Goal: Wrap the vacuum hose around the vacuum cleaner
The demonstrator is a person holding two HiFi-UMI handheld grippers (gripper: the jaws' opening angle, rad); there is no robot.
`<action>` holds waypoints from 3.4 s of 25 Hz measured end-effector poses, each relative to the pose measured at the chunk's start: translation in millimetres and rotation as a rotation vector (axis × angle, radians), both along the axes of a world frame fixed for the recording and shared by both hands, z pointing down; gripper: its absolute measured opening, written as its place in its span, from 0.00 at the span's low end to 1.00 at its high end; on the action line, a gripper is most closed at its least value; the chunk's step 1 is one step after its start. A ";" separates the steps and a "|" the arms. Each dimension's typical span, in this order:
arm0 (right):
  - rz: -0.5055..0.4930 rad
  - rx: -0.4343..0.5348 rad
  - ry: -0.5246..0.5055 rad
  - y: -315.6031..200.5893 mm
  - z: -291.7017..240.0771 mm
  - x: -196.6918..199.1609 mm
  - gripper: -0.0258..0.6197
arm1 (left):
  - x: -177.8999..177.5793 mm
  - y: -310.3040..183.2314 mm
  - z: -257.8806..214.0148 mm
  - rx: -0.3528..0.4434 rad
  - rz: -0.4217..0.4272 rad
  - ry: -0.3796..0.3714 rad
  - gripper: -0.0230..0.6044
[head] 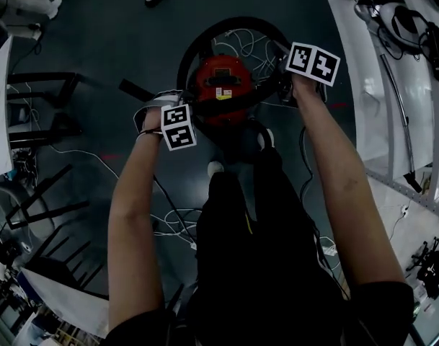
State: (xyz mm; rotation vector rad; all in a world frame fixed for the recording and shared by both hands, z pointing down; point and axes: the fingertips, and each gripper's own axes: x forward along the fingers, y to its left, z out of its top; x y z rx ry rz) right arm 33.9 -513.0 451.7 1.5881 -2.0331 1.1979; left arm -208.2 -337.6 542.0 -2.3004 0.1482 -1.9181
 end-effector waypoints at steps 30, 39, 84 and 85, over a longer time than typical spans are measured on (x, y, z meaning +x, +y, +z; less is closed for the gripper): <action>0.057 -0.294 -0.055 52.1 220.6 53.6 0.31 | 31.7 23.0 191.7 -0.097 0.119 -0.087 0.37; 0.098 -0.323 -0.067 73.5 252.7 45.8 0.31 | 22.8 23.9 195.3 -0.043 0.282 0.000 0.43; 0.352 -0.500 -0.087 135.8 324.8 -12.8 0.32 | -75.4 29.5 283.7 -0.187 0.064 -0.250 0.54; 0.365 -0.505 -0.084 135.4 326.7 -13.5 0.32 | -75.9 30.2 285.6 -0.190 0.054 -0.253 0.54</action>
